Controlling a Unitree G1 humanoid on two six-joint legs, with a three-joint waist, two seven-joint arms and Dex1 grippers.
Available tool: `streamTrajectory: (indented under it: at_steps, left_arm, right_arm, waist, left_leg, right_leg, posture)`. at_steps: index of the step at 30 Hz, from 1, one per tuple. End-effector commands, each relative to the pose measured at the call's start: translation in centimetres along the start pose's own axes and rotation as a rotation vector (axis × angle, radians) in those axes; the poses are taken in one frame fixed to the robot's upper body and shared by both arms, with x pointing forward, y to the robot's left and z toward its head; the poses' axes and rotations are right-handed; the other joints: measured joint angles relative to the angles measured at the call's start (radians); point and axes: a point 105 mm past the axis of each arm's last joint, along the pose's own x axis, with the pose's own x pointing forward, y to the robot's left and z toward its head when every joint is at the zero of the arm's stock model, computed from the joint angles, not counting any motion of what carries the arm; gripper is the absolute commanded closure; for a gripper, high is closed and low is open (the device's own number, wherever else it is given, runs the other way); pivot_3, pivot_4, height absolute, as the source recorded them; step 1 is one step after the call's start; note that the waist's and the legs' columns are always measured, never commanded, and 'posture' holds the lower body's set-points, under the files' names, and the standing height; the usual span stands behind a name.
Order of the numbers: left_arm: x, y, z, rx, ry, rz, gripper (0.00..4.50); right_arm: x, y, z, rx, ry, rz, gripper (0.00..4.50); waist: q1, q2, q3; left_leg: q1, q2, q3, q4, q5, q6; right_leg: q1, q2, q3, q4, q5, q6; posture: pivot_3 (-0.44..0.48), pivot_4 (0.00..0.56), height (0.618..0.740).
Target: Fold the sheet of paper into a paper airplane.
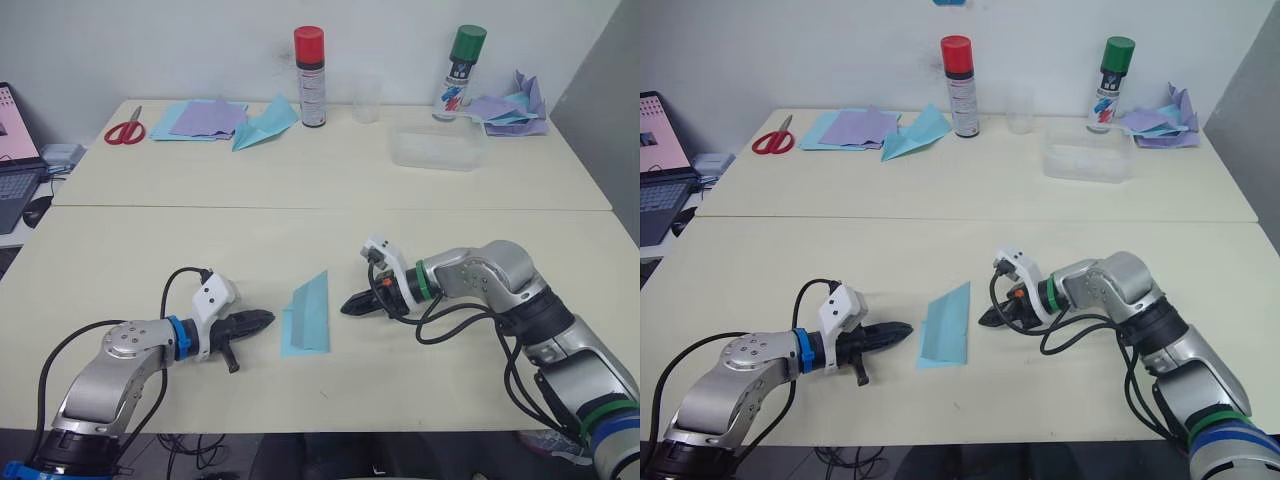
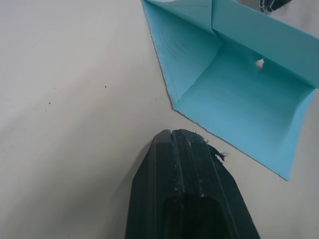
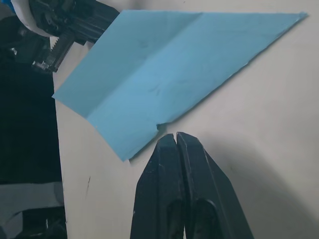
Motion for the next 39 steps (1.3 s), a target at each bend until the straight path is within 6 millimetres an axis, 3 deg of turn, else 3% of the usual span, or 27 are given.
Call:
streamTrajectory:
  at_steps: [1,5,9,14,17,19,26,28,32,36,39]
  left_arm:
    - [0.3,0.6,1.7,0.145,-0.027,-0.014,4.50]
    - [1.2,1.2,4.2,0.371,-0.080,-0.049,4.50]
    - [1.5,1.1,5.1,0.481,-0.074,-0.165,3.44]
    - [1.6,1.8,4.6,0.643,-0.039,-0.246,1.82]
    - [2.5,2.7,5.6,0.799,-0.084,-0.229,0.83]
    - [3.1,2.9,5.8,0.881,-0.091,-0.250,0.19]
    - [5.2,2.0,6.8,1.116,-0.137,-0.388,0.18]
    - [5.6,1.9,6.6,1.154,-0.127,-0.430,0.18]
    - [6.6,1.2,6.7,1.203,-0.141,-0.499,0.18]
    - [6.6,0.6,6.5,1.234,-0.138,-0.566,1.06]
    - [6.2,1.0,6.5,1.229,-0.116,-0.568,2.06]
  right_arm:
    - [-0.4,0.7,1.3,-0.055,-0.064,-0.009,4.47]
    - [-0.6,0.8,1.1,-0.060,-0.077,-0.027,4.47]
    - [-1.0,1.0,1.0,-0.055,-0.091,-0.038,4.50]
    - [-1.2,1.3,0.9,-0.045,-0.111,-0.038,4.50]
    - [-1.2,1.6,0.9,-0.032,-0.126,-0.023,3.85]
    - [-1.3,1.7,0.9,-0.030,-0.131,-0.020,3.18]
    - [-2.0,2.4,1.6,-0.054,-0.197,-0.020,0.57]
    - [-2.4,2.7,2.0,-0.064,-0.225,-0.023,0.03]
    - [-3.2,3.1,2.3,-0.077,-0.262,-0.036,0.03]
    - [-4.2,2.4,2.4,-0.060,-0.309,-0.100,0.00]
    - [-4.6,2.1,2.3,-0.053,-0.327,-0.131,0.00]
  waist:
    - [0.004,-0.001,0.000]
    - [0.006,-0.003,0.002]
    - [0.007,-0.003,0.002]
    - [0.004,-0.003,0.002]
    - [0.008,-0.003,0.002]
    - [0.009,-0.003,0.002]
    - [0.009,-0.003,0.002]
    - [0.009,-0.003,0.002]
    - [0.009,-0.003,0.002]
    - [0.008,-0.004,0.002]
    - [0.005,-0.004,0.002]
  left_leg:
    - [0.000,0.000,0.000,0.000,0.000,0.000]
    - [0.000,0.000,-0.001,0.003,0.000,0.000]
    - [0.000,0.000,0.001,0.004,0.000,0.000]
    - [-0.001,0.000,0.004,0.006,0.000,0.000]
    - [-0.002,0.001,0.004,0.009,0.000,0.000]
    - [-0.004,0.001,0.004,0.013,0.000,0.000]
    - [-0.004,0.000,0.006,0.019,0.000,0.000]
    - [-0.004,0.000,0.007,0.019,0.000,0.000]
    - [-0.004,0.000,0.006,0.020,0.000,0.000]
    - [-0.004,-0.001,0.005,0.020,0.000,0.000]
    - [-0.004,-0.001,0.006,0.021,0.000,0.000]
  right_leg:
    - [0.000,0.000,0.000,0.001,0.000,0.000]
    - [0.000,0.001,0.000,0.003,0.000,0.000]
    - [0.000,0.002,0.000,0.004,0.001,0.000]
    - [0.000,0.005,0.001,0.004,0.001,0.001]
    - [0.000,0.006,-0.001,0.006,0.001,0.001]
    - [0.000,0.007,-0.003,0.007,0.001,0.001]
    - [0.002,0.006,-0.001,0.007,0.005,0.006]
    - [0.002,0.006,-0.001,0.007,0.005,0.006]
    - [0.002,0.007,-0.001,0.008,0.005,0.006]
    - [0.002,0.008,-0.001,0.011,0.005,0.006]
    - [0.001,0.008,-0.001,0.015,0.005,0.006]
  posture:
    - [0.000,0.150,0.740]
    - [0.000,0.150,0.740]
    - [0.000,0.150,0.740]
    - [0.000,0.150,0.740]
    - [0.000,0.150,0.740]
    - [0.000,0.150,0.740]
    - [0.000,0.150,0.740]
    - [0.000,0.150,0.740]
    - [0.000,0.150,0.740]
    - [0.000,0.150,0.740]
    - [0.000,0.150,0.740]
